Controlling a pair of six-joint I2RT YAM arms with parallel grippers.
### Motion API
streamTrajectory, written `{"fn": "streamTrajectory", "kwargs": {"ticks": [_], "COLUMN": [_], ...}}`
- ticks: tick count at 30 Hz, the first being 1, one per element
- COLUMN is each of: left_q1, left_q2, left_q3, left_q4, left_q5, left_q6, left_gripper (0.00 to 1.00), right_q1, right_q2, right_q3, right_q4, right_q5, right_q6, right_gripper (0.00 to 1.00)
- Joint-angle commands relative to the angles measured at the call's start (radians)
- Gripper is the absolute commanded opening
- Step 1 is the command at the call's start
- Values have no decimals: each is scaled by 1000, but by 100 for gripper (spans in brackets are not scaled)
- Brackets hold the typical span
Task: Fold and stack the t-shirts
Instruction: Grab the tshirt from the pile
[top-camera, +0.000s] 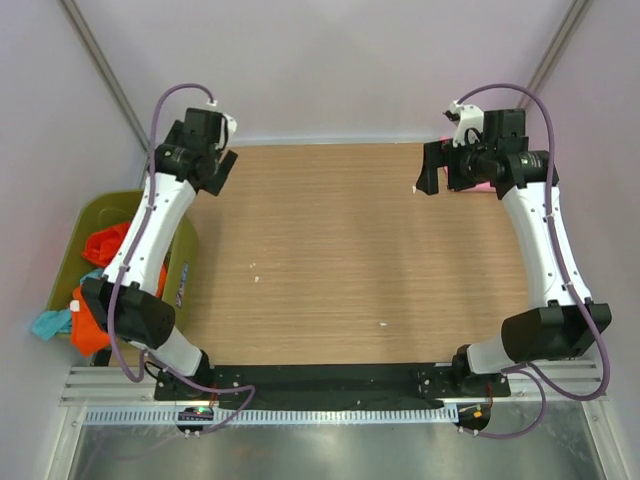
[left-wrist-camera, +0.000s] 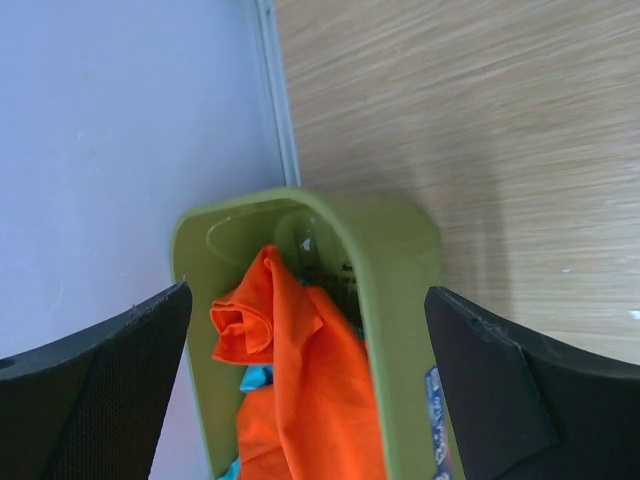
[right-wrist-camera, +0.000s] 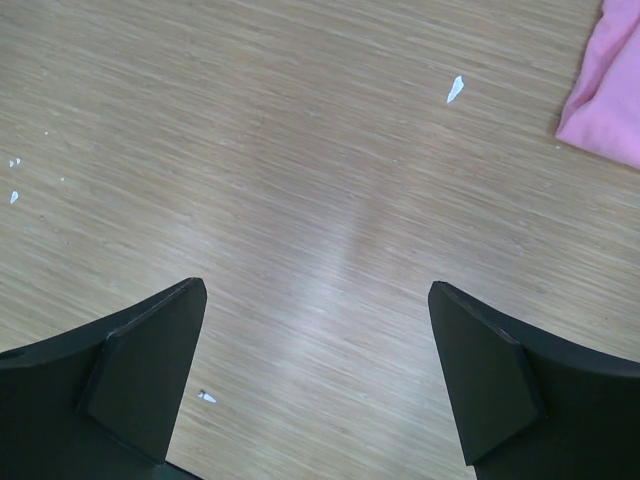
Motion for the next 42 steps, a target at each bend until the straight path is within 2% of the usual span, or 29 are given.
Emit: {"fn": "streamTrajectory", "kwargs": {"ticks": [1,3,7,11,19,27,30,31,35,39,42], "left_q1": [110,169,257,395,559,666,706,719,775,786,785], "left_q2": [-80,-122,-163,-240,-188,-134,-67,-50,29,75,56], "left_q3": [-80,-134,-168,-301,-425,-521,-515,-508,-473,-432,-380], "left_q4": [94,114,46,78,68,129,105,98,60,32,18], "left_q5": [14,33,44,38,93,179,258,278,389,433,490], "left_q6": [27,18,-39,-59,-86,-114,-119,-123,-149,-154,-163], "left_gripper": [99,100,93,92,84,84,73,64,48,0,0], "right_q1": [-2,-4,-2,-4,-4,-2,-1,-2,-2,-2,-4], "right_q2": [16,22,36,47,103,152,165,166,162,140,119], "right_q3": [33,33,33,25,54,119,122,122,116,92,69], "right_q4": [-11,-9,-12,-8,-26,-52,-55,-57,-57,-57,-50], "right_q5": [-44,-44,-50,-51,-76,-56,-51,-48,-33,-15,-7], "right_q6": [-24,-24,-28,-31,-34,-48,-53,-53,-59,-70,-73], "right_gripper": [100,100,100,100,100,100,100,100,100,100,100]}}
